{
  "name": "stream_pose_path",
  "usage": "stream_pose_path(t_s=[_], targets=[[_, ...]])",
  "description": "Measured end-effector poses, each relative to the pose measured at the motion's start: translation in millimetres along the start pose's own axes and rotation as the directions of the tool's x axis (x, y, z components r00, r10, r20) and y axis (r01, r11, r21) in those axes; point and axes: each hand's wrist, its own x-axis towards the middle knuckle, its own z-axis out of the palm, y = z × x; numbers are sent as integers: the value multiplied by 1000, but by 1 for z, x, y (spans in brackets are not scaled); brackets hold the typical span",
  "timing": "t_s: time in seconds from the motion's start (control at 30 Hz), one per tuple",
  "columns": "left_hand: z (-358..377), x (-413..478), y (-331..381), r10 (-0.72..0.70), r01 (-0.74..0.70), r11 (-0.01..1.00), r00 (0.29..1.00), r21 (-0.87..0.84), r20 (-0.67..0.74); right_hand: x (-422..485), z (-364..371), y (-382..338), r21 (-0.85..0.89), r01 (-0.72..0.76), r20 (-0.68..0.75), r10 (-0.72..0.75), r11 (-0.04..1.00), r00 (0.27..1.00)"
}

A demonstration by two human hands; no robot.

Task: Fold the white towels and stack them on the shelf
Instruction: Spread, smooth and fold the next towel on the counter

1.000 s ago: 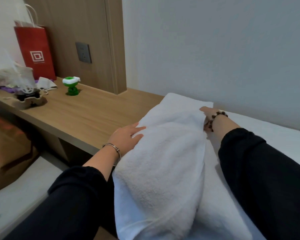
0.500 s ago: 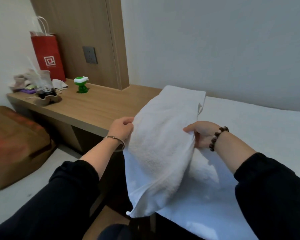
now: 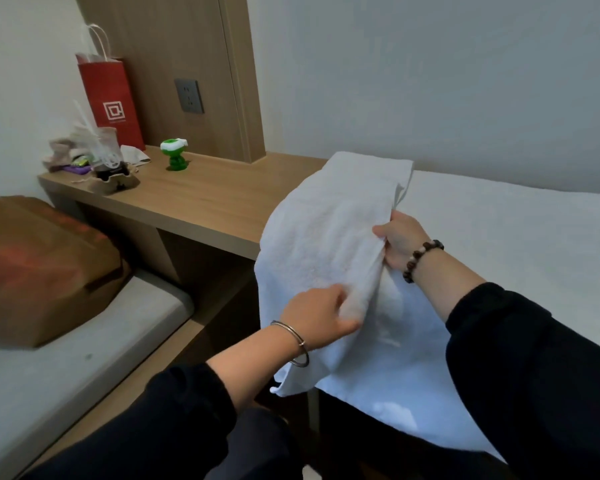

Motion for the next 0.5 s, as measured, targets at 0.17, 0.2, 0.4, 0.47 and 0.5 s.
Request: stream_pose_path(t_s=[0.17,0.2,0.4,0.47,0.5], targets=[[-14,4,7,301,-86,910,810,-407,502,1,-6,-5,-242,-23,-22,19,970,1000],[-23,7,5,304,-72,876,849,-476,432,3,-8,-6,-305,-48,-31,41,951,999],[-53,37,-24,-134,-51,948,833,-316,-537,2,-16,-15,-261,-206,-40,203,943,978],[-55,49,-30,-108,-52,966,809,-253,-578,-2,-11,-17,-129,-229,61,238,965,969],[-56,55,-32,-97,-42,974,811,-223,-576,-4,-9,-18,-91,-244,104,253,965,962]])
